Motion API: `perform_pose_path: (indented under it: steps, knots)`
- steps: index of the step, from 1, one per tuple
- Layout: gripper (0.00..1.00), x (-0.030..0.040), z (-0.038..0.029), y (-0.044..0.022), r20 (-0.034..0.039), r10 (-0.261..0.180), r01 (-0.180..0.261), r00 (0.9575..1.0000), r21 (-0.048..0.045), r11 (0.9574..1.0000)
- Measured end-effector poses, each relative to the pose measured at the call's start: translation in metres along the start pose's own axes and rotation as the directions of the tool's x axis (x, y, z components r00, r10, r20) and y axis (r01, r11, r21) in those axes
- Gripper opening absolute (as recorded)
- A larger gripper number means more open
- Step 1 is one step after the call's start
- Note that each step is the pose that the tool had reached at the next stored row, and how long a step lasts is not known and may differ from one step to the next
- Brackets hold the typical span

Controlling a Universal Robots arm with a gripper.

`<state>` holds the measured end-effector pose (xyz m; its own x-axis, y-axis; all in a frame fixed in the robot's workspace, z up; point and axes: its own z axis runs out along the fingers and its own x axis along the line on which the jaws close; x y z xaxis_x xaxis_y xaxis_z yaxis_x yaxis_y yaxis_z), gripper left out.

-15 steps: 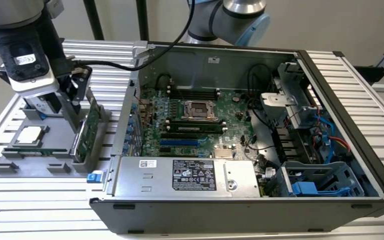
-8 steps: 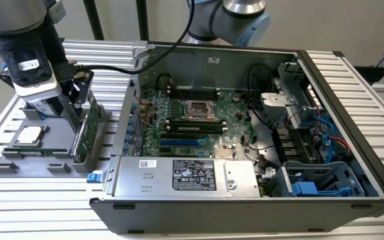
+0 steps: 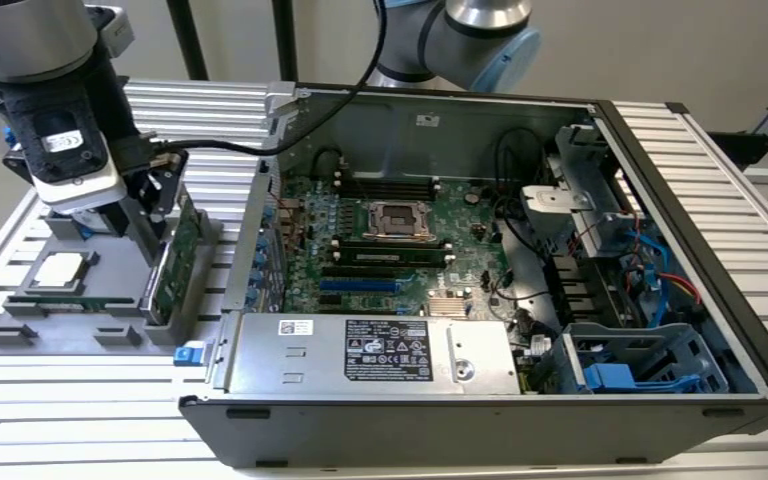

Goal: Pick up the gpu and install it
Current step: 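Pick up the gpu and move the gpu toward the slot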

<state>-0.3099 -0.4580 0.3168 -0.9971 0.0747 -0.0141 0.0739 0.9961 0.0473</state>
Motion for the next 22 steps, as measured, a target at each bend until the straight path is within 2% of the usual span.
perform_pose_path:
  steps: [17, 22]
  knots:
    - [1.0, 0.0037, 0.0167, -0.0009, 0.0, -0.002, 0.002, 1.0, -0.0001, 1.0]
    - [1.0, 0.0039, 0.0218, -0.0012, 0.0023, -0.009, 0.009, 1.0, -0.0011, 1.0]
